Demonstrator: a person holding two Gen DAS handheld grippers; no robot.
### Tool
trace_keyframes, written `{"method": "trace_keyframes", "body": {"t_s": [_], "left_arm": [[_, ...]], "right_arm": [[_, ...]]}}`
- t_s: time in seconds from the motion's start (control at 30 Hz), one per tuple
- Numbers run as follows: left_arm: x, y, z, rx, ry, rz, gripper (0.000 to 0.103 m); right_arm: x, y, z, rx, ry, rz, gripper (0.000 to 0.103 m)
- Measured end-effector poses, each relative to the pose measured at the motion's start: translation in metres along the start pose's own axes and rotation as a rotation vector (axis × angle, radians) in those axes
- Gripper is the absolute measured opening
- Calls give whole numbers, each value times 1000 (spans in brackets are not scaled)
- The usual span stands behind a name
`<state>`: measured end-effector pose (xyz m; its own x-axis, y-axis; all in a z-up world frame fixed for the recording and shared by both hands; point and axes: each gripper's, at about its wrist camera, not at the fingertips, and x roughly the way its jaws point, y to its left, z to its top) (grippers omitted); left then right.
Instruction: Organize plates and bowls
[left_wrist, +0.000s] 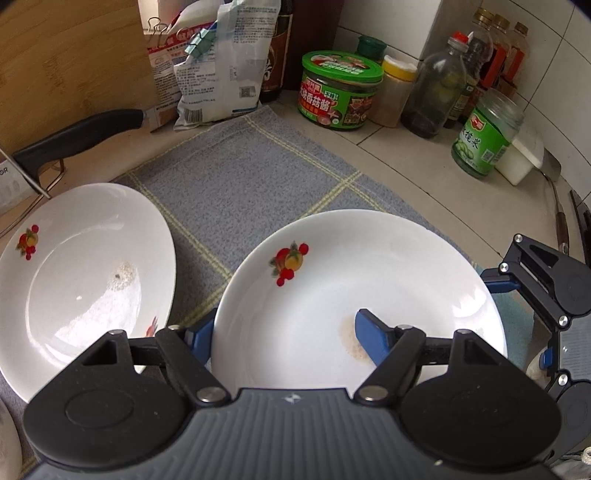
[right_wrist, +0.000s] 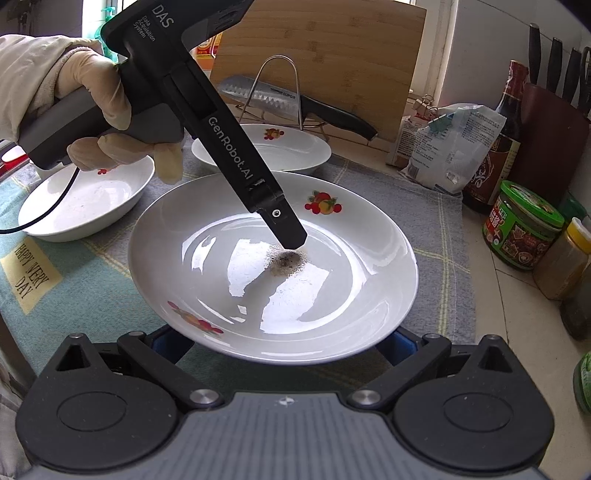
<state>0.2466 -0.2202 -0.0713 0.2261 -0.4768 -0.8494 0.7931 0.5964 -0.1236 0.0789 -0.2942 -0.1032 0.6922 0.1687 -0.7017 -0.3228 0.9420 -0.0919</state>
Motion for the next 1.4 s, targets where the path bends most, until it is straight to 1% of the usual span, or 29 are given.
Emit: {"method": "trace_keyframes", "body": {"t_s": [0.23, 0.6, 0.9, 1.27, 1.4], "left_arm": [[18, 4, 20, -26, -17, 11, 76], [39, 9, 36, -48, -23, 41, 76], [43, 10, 38, -62, -30, 44, 76], [43, 7, 36, -51, -35, 56, 76], [38, 8, 34, -68, -60, 52, 78]], "right_arm": [[17, -28, 6, -15, 2, 3, 103], [42, -60, 10, -34, 19, 21, 103], [47, -69, 9, -22, 18, 34, 103], [46, -69, 8, -13, 22, 31, 103], [45, -70, 8, 3, 34, 30, 103]]}}
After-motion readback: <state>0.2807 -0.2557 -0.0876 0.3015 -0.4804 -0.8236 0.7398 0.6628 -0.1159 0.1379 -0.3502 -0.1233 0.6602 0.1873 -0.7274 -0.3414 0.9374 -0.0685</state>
